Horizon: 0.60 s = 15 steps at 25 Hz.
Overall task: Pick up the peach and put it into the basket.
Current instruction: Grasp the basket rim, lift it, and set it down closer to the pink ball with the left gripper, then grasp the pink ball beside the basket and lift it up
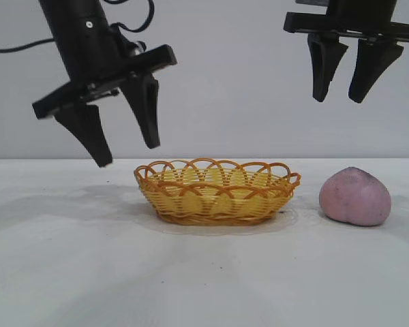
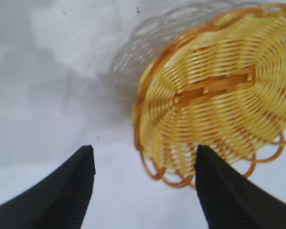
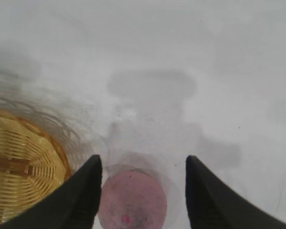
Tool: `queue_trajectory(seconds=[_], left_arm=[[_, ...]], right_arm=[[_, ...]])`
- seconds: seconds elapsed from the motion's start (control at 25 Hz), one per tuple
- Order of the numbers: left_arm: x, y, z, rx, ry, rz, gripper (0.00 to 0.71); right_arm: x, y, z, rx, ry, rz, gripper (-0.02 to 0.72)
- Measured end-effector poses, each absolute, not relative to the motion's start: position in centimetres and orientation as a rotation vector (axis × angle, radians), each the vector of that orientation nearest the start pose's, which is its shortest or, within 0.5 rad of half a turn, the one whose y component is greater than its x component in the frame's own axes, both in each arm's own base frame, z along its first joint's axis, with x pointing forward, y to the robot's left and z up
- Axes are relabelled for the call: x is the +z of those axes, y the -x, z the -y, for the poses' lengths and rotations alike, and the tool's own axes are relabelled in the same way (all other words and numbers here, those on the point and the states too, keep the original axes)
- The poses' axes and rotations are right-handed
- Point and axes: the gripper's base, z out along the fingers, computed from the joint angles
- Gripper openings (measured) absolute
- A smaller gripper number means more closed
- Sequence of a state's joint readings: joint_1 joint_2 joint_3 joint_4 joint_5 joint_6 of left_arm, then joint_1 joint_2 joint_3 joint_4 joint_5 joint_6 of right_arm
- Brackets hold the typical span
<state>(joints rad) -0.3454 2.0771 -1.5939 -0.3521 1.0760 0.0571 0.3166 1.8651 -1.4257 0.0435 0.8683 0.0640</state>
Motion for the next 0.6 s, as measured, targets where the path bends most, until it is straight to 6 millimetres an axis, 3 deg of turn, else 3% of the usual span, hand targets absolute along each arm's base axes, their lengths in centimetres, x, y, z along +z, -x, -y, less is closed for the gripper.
queue_trajectory(seconds=[0.12,0.32,0.48,0.6], left_arm=[[20.2,-39.2,16.1,-0.342,-0.476,-3.010,0.408],[20.6,-39.9,14.2,0.003,-0.549,-2.989,0.408],[20.6,-40.4,12.1,0.067,-0.499,-3.014,0.408],[20.6,-41.0,9.2,0.091,-0.404,-3.049,0.408]], right_arm=[[23.1,-37.2,-12.5,0.146,0.322,-2.784,0.337],[23.1,-37.2,-12.5,0.145,0.322,-2.786,0.337],[23.1,-37.2,-12.5,0.145,0.323,-2.788,0.337],[23.1,-37.2,-12.5,0.145,0.323,-2.788,0.337]])
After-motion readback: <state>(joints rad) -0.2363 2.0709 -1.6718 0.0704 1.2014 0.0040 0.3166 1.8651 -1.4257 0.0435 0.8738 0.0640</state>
